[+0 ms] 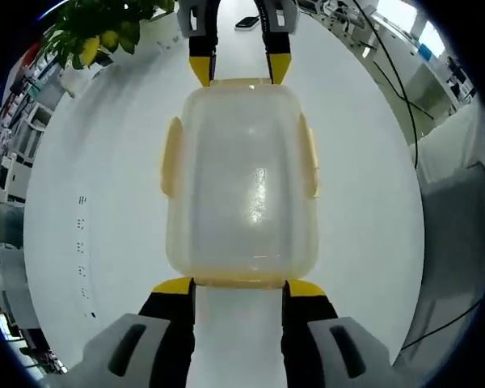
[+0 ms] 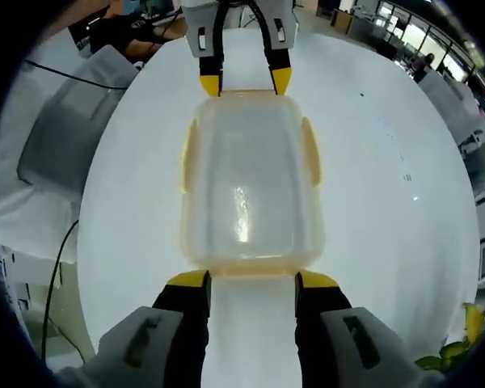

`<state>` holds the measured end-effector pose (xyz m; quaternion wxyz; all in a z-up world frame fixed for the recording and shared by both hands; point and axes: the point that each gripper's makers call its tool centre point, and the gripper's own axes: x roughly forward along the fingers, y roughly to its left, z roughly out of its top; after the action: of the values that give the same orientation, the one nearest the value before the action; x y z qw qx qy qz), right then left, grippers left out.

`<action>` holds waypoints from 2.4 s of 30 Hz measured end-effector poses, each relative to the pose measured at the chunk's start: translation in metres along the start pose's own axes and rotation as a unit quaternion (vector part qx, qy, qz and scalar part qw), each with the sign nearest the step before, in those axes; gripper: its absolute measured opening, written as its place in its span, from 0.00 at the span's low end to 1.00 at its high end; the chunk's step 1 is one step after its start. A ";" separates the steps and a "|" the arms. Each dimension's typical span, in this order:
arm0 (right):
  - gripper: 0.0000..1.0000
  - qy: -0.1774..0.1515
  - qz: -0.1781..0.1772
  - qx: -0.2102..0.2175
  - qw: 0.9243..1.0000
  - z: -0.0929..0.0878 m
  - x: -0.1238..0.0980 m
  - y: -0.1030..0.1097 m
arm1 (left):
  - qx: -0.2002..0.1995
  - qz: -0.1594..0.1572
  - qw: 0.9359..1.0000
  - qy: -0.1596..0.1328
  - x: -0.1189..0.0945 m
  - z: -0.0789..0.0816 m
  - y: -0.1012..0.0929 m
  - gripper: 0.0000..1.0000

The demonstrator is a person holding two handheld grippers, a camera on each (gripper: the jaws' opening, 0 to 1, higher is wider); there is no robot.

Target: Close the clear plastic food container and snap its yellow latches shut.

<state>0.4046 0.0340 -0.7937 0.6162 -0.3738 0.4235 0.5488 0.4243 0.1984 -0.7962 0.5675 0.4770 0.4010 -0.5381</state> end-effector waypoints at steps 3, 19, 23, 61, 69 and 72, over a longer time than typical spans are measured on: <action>0.36 0.005 -0.009 0.016 1.000 -0.006 0.002 0.000 | -0.040 -0.001 0.999 -0.021 0.000 -0.001 -0.003 0.36; 0.30 -0.089 -0.047 0.402 0.910 -0.013 -0.027 -0.019 | -0.420 -0.130 0.883 -0.164 -0.047 0.005 -0.008 0.34; 0.37 -0.127 0.006 0.474 0.871 0.002 -0.026 -0.010 | -0.534 -0.125 0.813 -0.196 -0.046 0.021 0.008 0.35; 0.29 -0.089 0.027 0.470 0.878 0.021 -0.001 0.001 | -0.523 -0.077 0.848 -0.035 -0.014 0.008 -0.016 0.19; 0.28 -0.092 0.031 0.473 0.876 0.020 0.000 -0.005 | -0.530 -0.076 0.844 -0.035 -0.013 0.008 -0.016 0.19; 0.28 -0.088 0.030 0.471 0.877 0.020 0.001 -0.006 | -0.539 -0.080 0.838 -0.037 -0.013 0.007 -0.016 0.18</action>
<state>0.4124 0.0525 -0.7869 0.7374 0.0237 0.5868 0.3336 0.4064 0.1955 -0.7842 0.7044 0.0421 0.6431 -0.2975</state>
